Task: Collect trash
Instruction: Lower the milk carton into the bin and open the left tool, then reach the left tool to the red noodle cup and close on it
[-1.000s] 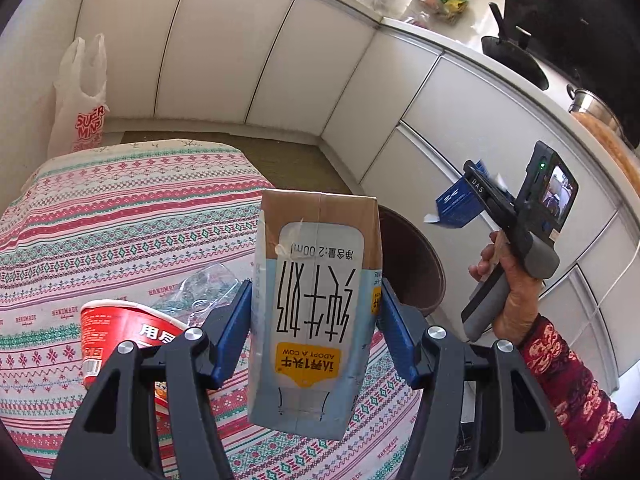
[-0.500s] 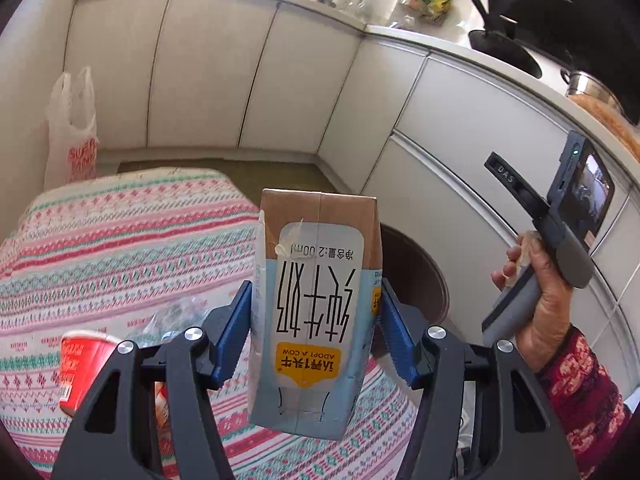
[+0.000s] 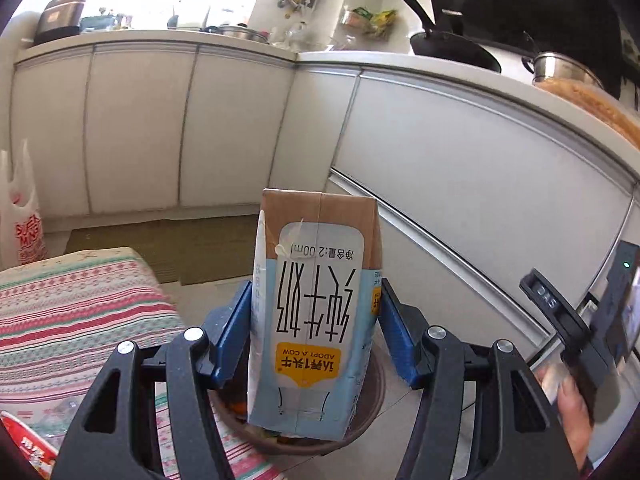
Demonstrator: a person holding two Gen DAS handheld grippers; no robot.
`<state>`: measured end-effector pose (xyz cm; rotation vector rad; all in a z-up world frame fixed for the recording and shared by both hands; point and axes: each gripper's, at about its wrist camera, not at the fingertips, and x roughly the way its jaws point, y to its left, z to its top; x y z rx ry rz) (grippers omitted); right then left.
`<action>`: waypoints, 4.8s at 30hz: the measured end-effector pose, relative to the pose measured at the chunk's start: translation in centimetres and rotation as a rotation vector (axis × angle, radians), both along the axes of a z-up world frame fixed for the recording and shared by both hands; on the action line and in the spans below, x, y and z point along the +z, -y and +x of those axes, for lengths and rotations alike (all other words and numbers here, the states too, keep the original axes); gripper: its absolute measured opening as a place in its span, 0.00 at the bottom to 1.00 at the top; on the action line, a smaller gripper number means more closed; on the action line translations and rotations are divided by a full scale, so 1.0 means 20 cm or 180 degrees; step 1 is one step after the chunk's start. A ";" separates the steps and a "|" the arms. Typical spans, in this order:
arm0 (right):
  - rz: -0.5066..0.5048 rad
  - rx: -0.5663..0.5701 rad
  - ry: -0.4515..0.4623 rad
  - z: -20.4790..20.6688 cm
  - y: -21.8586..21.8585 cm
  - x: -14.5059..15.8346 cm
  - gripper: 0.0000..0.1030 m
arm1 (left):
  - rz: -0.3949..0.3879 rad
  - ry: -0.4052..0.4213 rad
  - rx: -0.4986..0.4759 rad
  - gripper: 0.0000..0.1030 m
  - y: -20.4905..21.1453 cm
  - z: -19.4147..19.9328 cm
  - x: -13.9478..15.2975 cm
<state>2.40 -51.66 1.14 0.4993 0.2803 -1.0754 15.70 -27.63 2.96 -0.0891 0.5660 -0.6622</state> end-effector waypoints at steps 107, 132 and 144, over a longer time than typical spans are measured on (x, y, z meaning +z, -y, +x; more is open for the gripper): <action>0.0165 0.2537 -0.1198 0.79 -1.08 -0.26 0.93 | -0.1436 -0.2675 0.2140 0.42 -1.70 -0.04 -0.88; 0.0051 0.2889 -0.1376 0.81 -1.21 -0.27 0.93 | 0.1118 -0.1687 0.2598 0.93 -1.35 -0.11 -0.70; 0.0200 0.2857 -0.1324 0.80 -1.13 -0.27 0.93 | 0.1844 -0.1420 0.2722 0.93 -1.26 -0.03 -0.80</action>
